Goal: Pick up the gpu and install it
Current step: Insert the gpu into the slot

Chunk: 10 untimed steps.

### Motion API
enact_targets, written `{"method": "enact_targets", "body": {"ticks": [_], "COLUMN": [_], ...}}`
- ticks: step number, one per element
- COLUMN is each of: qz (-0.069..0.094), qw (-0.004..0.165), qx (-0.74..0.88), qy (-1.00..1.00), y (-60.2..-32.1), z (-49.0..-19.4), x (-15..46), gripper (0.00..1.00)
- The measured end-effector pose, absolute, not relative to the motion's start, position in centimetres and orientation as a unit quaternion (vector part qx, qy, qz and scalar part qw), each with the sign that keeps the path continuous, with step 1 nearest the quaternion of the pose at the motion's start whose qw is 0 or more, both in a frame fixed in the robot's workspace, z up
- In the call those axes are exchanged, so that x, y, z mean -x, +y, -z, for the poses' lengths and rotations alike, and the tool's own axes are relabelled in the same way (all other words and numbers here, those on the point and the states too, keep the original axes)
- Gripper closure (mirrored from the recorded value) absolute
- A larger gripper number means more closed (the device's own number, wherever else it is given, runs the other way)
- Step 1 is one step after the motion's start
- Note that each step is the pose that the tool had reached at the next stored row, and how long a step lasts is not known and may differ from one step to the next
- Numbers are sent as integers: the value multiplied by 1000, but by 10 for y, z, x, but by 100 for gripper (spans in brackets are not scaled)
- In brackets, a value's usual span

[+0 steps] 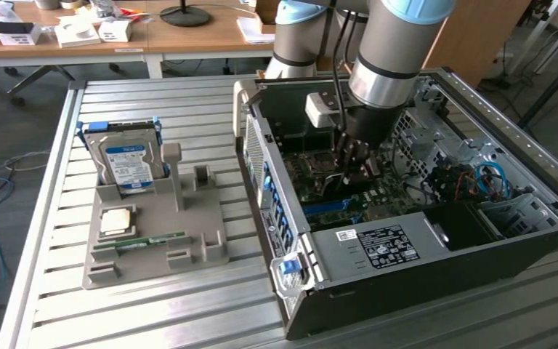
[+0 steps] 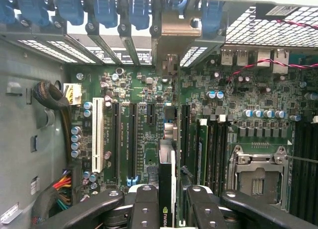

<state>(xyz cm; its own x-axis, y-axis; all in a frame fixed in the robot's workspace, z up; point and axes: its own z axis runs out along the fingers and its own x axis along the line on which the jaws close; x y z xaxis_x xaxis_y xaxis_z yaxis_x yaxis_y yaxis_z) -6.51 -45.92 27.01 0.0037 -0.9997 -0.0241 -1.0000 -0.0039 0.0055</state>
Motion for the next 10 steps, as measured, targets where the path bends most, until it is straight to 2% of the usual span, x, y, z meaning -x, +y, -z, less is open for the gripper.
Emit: {"method": "enact_targets", "body": {"ticks": [10], "qz": [-11], "qw": [7], "qx": [708], "qy": [706], "y": [-459], "z": [-270], "x": [68], "gripper": [74]}}
